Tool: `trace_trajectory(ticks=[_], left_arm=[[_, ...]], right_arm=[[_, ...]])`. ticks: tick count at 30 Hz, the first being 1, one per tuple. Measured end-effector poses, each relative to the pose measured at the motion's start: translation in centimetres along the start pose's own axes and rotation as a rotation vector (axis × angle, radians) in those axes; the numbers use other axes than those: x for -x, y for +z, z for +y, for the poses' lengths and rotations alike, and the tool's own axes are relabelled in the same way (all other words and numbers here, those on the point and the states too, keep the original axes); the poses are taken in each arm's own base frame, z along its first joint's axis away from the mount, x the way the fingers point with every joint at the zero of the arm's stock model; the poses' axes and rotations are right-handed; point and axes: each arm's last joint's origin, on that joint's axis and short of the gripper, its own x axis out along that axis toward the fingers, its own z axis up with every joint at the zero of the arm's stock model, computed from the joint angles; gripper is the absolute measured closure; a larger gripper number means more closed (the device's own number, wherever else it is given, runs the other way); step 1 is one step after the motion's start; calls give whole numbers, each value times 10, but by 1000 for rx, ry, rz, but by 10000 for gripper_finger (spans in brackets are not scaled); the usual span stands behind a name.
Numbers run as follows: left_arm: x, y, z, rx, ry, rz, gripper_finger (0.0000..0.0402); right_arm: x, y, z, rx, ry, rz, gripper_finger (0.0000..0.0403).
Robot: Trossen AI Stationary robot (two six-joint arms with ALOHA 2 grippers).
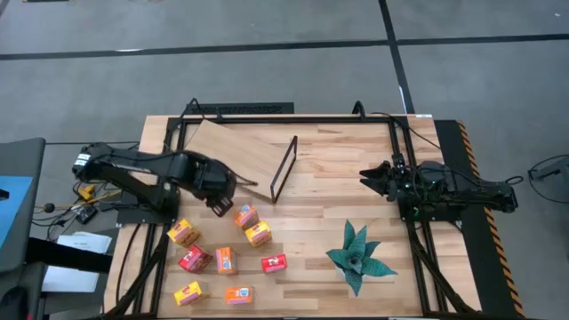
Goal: Stack cereal on shelf
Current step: Put the top red cereal box on the shelf
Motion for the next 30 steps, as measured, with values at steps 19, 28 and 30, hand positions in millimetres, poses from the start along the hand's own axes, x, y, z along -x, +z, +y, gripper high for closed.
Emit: trace_trajectory(ticks=[19, 28, 30], left_arm=[[37, 94, 62, -605, 25, -366, 249], [26, 122, 96, -476, 18, -379, 248], [17, 126, 100, -539, 23, -331, 248]], right_arm=[[0, 0, 0, -3, -1, -1, 111], [0, 1, -1, -31, -43, -40, 111], [0, 1, -2, -33, -55, -49, 111]])
